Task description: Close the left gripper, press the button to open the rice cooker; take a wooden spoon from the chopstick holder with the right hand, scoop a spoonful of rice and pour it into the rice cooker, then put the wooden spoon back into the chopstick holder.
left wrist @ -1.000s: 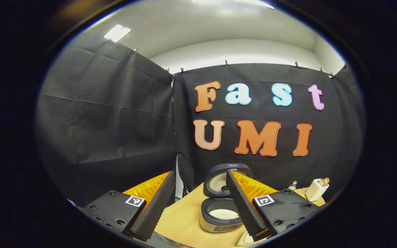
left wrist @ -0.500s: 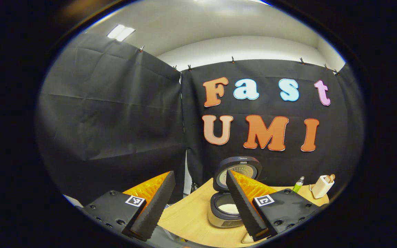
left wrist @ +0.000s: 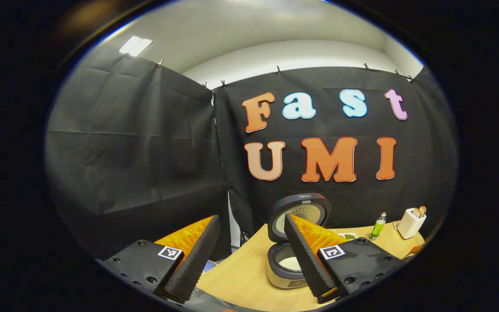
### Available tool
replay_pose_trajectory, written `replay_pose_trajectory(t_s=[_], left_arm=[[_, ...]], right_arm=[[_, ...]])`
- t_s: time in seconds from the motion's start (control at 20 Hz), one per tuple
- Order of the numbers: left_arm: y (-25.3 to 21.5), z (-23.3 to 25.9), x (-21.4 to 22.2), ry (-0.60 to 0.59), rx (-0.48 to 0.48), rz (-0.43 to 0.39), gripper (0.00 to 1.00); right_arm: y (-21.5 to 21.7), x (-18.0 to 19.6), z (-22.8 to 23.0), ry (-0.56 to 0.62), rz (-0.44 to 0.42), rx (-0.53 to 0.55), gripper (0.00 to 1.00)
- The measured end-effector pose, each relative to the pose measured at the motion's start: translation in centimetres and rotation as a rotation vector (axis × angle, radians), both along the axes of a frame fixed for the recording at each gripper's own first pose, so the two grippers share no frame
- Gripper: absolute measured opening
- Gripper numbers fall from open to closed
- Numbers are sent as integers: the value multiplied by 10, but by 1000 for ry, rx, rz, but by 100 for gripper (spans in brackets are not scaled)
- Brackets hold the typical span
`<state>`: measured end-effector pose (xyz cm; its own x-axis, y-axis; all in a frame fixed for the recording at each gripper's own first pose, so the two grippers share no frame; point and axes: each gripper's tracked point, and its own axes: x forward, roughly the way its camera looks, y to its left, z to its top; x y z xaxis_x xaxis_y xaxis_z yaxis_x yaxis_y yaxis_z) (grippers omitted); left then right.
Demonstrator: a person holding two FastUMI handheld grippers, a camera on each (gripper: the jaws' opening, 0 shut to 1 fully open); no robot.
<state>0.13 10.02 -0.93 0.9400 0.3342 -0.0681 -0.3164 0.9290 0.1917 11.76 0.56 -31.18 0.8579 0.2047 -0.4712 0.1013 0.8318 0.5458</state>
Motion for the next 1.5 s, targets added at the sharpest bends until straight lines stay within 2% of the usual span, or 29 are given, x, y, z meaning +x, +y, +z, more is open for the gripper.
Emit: replay_pose_trajectory(t_s=[0.1, 0.2, 0.25, 0.3, 0.65, 0.8, 1.0, 1.2, 1.45, 1.5], left_arm=[[5, 1, 12, 3, -6, -29, 97], [6, -1, 26, 2, -38, -73, 99], [8, -4, 32, 4, -55, -94, 96], [12, -5, 37, 9, -65, -110, 100], [42, -12, 66, 11, -117, -191, 96], [54, -17, 78, 20, -143, -227, 97], [68, -23, 90, 31, -169, -261, 97], [79, -32, 96, 41, -185, -275, 97], [91, -53, 97, 90, -189, -264, 97], [96, -56, 96, 101, -174, -255, 100]], right_arm=[[8, 5, 1, 11, -23, 17, 25], [13, 7, 0, 8, -26, -34, 22], [16, 8, 8, -3, -37, -46, 20], [17, 11, 17, -18, -49, -52, 20], [33, -12, 91, -124, -82, -189, 20], [54, -29, 130, -173, -82, -190, 20], [93, -49, 152, -208, -57, -214, 20], [141, -57, 143, -223, 16, -260, 20], [169, -52, 94, -182, 95, -397, 20], [173, -50, 83, -170, 109, -423, 20]])
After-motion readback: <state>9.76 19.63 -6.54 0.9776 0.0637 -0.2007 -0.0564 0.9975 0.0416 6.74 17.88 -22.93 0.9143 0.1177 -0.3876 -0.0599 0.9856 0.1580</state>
